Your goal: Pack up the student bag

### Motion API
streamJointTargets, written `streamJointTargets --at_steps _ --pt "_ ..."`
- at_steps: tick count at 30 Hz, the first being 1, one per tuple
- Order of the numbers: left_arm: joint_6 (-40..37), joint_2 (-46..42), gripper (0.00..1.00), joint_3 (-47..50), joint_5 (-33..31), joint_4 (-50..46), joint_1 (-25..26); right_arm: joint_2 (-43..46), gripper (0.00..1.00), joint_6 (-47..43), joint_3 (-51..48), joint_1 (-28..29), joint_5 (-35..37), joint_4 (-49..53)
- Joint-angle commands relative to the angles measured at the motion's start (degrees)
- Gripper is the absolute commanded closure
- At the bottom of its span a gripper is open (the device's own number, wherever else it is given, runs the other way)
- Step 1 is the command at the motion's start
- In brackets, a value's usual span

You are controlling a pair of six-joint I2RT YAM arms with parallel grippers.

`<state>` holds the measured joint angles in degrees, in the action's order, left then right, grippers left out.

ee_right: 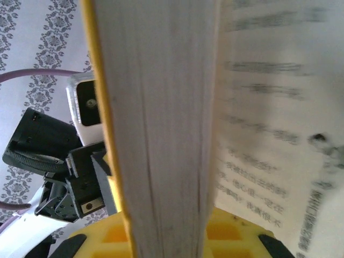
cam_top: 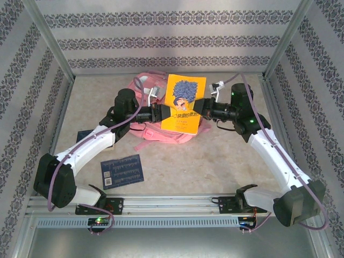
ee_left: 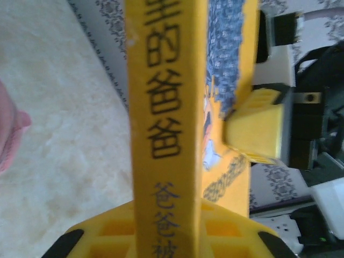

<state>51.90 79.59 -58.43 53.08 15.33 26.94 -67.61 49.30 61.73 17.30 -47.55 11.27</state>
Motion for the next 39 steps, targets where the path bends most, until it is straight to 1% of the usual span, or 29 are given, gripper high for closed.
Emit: streamJointTargets --at_steps 1,3,4,6,8,10,11,12,15,17,19,22,24,26,28,29,30,31,33,34,36,39 --pt "5.8 -1.1 0.97 1.1 3.5 14.6 -0.1 1.5 0.76 0.1 -1.3 -0.8 -0.4 -3.7" --pt "8.5 -1.4 1.0 2.2 3.6 20.2 -0.2 2.7 0.55 -0.6 -2.1 -2.2 3.2 -0.6" --pt "9.8 -1.3 1.0 2.5 3.7 22.8 -0.1 3.0 0.51 -1.1 -2.1 -2.7 4.6 1.0" --pt "12.0 -1.2 1.0 3.0 3.7 27.1 -0.2 3.6 0.38 -1.3 -2.6 -3.3 6.6 2.8" --pt "13.6 -1.0 1.0 3.2 4.0 30.1 -0.2 3.7 0.31 -0.6 -3.3 -3.2 6.7 2.4" --pt "15.0 -0.8 1.0 3.4 4.1 32.5 -0.1 3.4 0.29 0.2 -3.7 -3.2 6.4 2.1" --pt "15.4 -0.9 1.0 3.5 4.1 33.1 -0.2 3.4 0.25 0.7 -4.0 -3.2 6.5 1.1" --pt "15.7 -1.0 1.0 3.7 4.0 33.5 -0.2 3.4 0.23 1.5 -4.7 -3.2 6.3 0.1" --pt "15.9 -0.9 1.0 3.8 4.0 33.3 -0.1 1.9 0.2 7.3 -7.1 -3.6 3.1 -7.0" --pt "15.2 -0.6 1.0 3.4 3.8 30.4 -0.2 0.9 0.24 13.8 -9.1 -3.7 0.5 -16.3" --pt "13.8 -0.3 1.0 2.9 3.6 26.8 -0.2 0.6 0.28 19.7 -10.7 -3.8 -0.3 -25.8" --pt "12.6 -0.1 0.96 3.0 3.1 23.9 -0.2 0.6 0.36 24.0 -11.1 -3.9 -0.6 -32.4" --pt "12.5 0.0 0.95 3.0 3.2 23.3 -0.2 0.5 0.44 26.3 -11.7 -3.7 -1.2 -35.4" --pt "12.6 0.2 0.94 3.0 3.2 23.3 -0.1 0.8 0.57 26.8 -12.1 -3.6 -2.0 -35.6" --pt "12.9 0.3 0.9 3.1 3.3 23.5 -0.2 2.0 0.77 26.0 -12.9 -3.7 -1.1 -33.9" --pt "12.9 0.4 0.88 3.2 3.4 23.5 -0.1 2.4 0.85 25.6 -13.2 -3.8 -0.7 -33.0" --pt "13.1 0.5 0.84 3.3 3.6 23.7 -0.2 2.9 0.95 25.1 -13.4 -4.0 -0.6 -32.0" --pt "13.2 0.6 0.76 3.4 3.9 23.9 -0.2 3.2 1.0 24.5 -13.4 -4.1 -0.8 -30.9" --pt "13.3 0.7 0.6 3.4 4.5 24.3 -0.2 3.9 1.0 22.9 -13.2 -4.3 -1.4 -28.2" --pt "13.4 0.7 0.55 3.3 4.8 24.7 -0.2 4.5 1.0 21.5 -13.0 -4.3 -2.0 -26.5" --pt "12.9 0.9 0.51 3.0 5.3 24.6 -0.2 5.7 1.0 18.9 -12.9 -4.1 -2.7 -23.7" --pt "12.5 1.8 0.5 2.2 5.9 24.5 -0.2 7.3 1.0 16.5 -14.1 -3.9 -4.3 -21.9"
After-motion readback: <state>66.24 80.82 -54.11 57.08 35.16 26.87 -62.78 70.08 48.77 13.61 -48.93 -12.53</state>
